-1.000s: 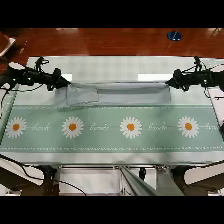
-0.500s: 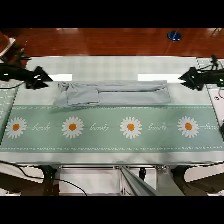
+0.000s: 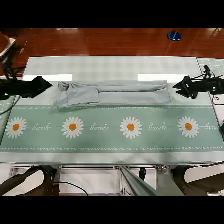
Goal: Fold the shirts.
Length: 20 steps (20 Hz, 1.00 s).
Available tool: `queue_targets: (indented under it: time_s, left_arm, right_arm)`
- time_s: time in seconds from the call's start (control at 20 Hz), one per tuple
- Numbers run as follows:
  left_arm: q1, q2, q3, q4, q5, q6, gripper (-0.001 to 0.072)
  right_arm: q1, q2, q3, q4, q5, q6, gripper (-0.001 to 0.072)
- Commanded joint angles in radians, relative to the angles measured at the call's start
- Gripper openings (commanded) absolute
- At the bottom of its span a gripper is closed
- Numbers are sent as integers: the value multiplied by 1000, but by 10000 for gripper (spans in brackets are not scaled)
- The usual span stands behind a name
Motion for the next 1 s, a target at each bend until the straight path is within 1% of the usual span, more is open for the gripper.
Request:
queue_targets:
  time_s: [0.0,0.15,0.25,0.3,0.4,0.45,0.5,0.55,0.65,0.7,0.8,0.95]
  left_arm:
    - [-118,42,-69,-14,82,2,509]
    - [-179,37,-69,-17,128,2,509]
    - [-200,37,-69,-18,148,2,509]
    - [-207,37,-69,-18,154,2,509]
    - [-214,37,-69,-23,152,2,507]
    - [-215,37,-69,-33,147,2,482]
    - [-219,37,-69,-37,142,2,269]
    - [-224,37,-69,-45,138,3,23]
    - [-261,37,-65,-60,143,13,17]
    - [-292,37,-63,-66,149,37,17]
    - [-383,32,-61,-69,184,55,17]
    - [-534,-48,-19,-70,233,50,16]
  right_arm:
    - [54,-23,-10,39,-51,-13,420]
    - [84,-60,-10,43,-32,-3,420]
    - [119,-76,-10,65,10,-23,414]
    - [139,-76,-10,66,14,-28,362]
    - [161,-65,-4,88,30,-56,49]
    - [164,-54,6,98,51,-71,26]
    - [157,-32,15,90,72,-72,26]
    - [145,-2,16,84,89,-72,26]
    - [109,86,15,26,145,-70,26]
    - [92,143,13,-29,180,-61,26]
    - [61,281,-26,-128,214,-42,26]
    - [21,523,-138,-190,226,-38,26]
